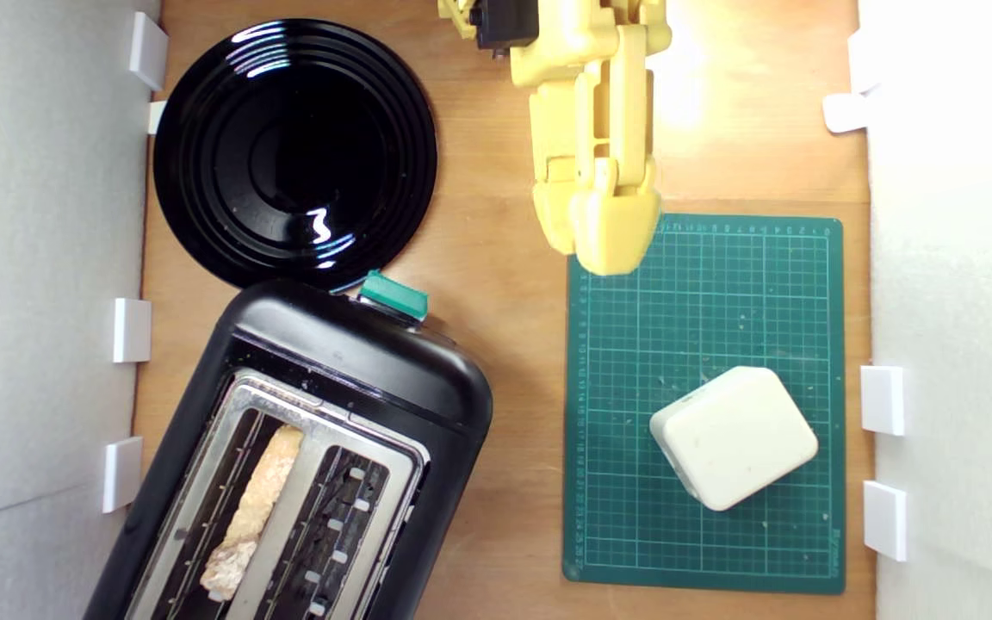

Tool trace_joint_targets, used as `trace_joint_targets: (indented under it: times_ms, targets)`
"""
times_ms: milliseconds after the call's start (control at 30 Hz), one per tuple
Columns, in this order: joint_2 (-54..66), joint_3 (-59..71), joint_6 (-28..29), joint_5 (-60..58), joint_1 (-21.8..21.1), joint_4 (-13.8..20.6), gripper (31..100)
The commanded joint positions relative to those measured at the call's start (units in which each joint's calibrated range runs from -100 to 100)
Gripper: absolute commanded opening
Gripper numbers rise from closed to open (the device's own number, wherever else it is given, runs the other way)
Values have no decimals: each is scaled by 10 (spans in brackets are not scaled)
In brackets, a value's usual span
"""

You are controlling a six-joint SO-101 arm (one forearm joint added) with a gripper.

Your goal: Pick bread and place in toaster

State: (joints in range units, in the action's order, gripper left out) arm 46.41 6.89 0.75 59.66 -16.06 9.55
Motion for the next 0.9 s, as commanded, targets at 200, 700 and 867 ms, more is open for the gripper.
trace_joint_targets:
  times_ms: [200,700,867]
  targets:
    - [236,354,-42,-7,-58,-3,782]
    - [454,685,-150,-4,-59,6,545]
    - [523,781,-167,-4,-55,7,481]
